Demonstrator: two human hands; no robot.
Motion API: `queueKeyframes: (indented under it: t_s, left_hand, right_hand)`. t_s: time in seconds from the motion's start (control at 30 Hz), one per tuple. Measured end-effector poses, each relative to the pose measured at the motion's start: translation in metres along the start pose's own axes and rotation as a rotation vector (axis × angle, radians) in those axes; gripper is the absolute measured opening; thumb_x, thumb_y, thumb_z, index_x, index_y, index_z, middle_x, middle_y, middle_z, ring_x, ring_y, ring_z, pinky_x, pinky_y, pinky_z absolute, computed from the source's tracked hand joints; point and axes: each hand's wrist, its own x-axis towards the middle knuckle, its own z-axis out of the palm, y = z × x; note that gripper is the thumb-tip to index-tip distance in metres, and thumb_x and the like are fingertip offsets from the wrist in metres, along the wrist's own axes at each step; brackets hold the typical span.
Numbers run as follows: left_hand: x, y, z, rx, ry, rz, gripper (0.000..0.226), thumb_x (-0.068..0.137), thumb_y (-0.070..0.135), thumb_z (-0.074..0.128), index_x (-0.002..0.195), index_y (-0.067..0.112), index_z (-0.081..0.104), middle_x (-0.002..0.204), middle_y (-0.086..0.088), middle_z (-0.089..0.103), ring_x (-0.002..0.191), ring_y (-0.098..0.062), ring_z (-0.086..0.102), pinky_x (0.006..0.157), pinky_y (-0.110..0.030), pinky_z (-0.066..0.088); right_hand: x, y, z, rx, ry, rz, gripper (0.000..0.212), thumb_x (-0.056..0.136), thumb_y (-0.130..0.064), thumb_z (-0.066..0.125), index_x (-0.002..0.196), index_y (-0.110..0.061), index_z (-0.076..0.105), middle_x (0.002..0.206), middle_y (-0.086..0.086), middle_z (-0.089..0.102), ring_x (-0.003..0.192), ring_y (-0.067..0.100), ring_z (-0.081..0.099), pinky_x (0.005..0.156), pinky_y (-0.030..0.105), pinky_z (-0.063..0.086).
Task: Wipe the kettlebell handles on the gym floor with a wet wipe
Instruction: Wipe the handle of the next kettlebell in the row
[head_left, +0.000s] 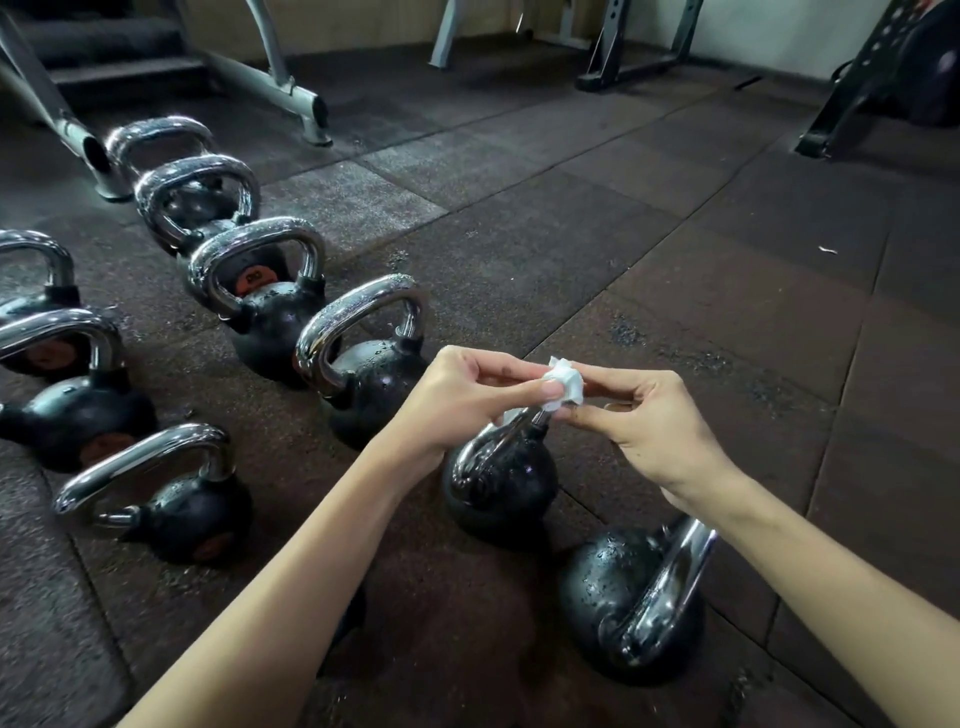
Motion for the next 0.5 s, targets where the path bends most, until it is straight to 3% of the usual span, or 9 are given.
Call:
queueKeyframes:
  t_s: [0.1, 0.17, 0.2, 0.27, 0.37, 0.5]
  left_hand:
    - [0.005, 0.004, 0.003, 0.15, -0.09, 0.067, 0.021, 0.088, 0.039, 0.081, 0.108, 0.032, 0.083, 0.078, -0.01, 0.075, 0.071, -0.017, 0.047, 0.069, -0.032, 0.037]
    - [0.009, 0.008, 0.002, 0.278, -0.122, 0.103, 0.02, 0.092, 0.039, 0.077, 0.112, 0.037, 0.081, 0.076, 0.016, 0.071, 0.066, -0.007, 0.055, 0.068, -0.026, 0.042]
    - [0.013, 0.009, 0.0, 0.378, -0.112, 0.129, 0.02, 0.093, 0.041, 0.075, 0.113, 0.041, 0.079, 0.086, 0.022, 0.074, 0.076, -0.005, 0.066, 0.075, -0.028, 0.051]
    - [0.021, 0.011, -0.002, 0.668, -0.009, 0.151, 0.021, 0.092, 0.046, 0.075, 0.113, 0.045, 0.078, 0.103, 0.021, 0.077, 0.097, -0.01, 0.072, 0.089, -0.037, 0.058]
    - [0.029, 0.014, 0.0, 1.063, 0.112, 0.075, 0.043, 0.083, 0.055, 0.08, 0.121, 0.035, 0.076, 0.119, 0.013, 0.076, 0.113, -0.015, 0.068, 0.095, -0.036, 0.056]
    - [0.037, 0.022, 0.006, 1.1, -0.009, -0.079, 0.057, 0.073, 0.046, 0.092, 0.124, 0.028, 0.075, 0.105, 0.009, 0.078, 0.106, -0.014, 0.071, 0.097, -0.035, 0.056]
  right_hand:
    - [-0.001, 0.002, -0.007, 0.073, 0.05, 0.003, 0.043, 0.068, -0.018, 0.088, 0.111, -0.015, 0.08, 0.104, -0.002, 0.08, 0.105, 0.011, 0.074, 0.104, 0.033, 0.054]
    - [0.0, 0.004, -0.011, 0.089, 0.111, 0.016, 0.041, 0.068, -0.019, 0.089, 0.108, -0.015, 0.081, 0.101, -0.003, 0.081, 0.102, 0.012, 0.075, 0.098, 0.029, 0.057]
    - [0.001, 0.006, -0.012, 0.07, 0.149, 0.027, 0.037, 0.07, -0.018, 0.09, 0.106, -0.016, 0.081, 0.098, -0.004, 0.081, 0.099, 0.012, 0.075, 0.096, 0.026, 0.057]
    - [0.003, 0.01, -0.015, -0.002, 0.209, 0.074, 0.03, 0.073, -0.019, 0.091, 0.102, -0.021, 0.083, 0.092, -0.008, 0.081, 0.095, 0.01, 0.076, 0.09, 0.023, 0.056]
    - [0.004, 0.019, -0.019, -0.168, 0.206, 0.149, 0.024, 0.072, -0.024, 0.092, 0.094, -0.029, 0.084, 0.085, -0.014, 0.079, 0.087, 0.003, 0.074, 0.083, 0.022, 0.055]
    - [-0.002, 0.029, -0.015, -0.391, 0.136, 0.2, 0.02, 0.071, -0.025, 0.089, 0.089, -0.034, 0.083, 0.077, -0.017, 0.077, 0.074, -0.011, 0.068, 0.064, 0.007, 0.043]
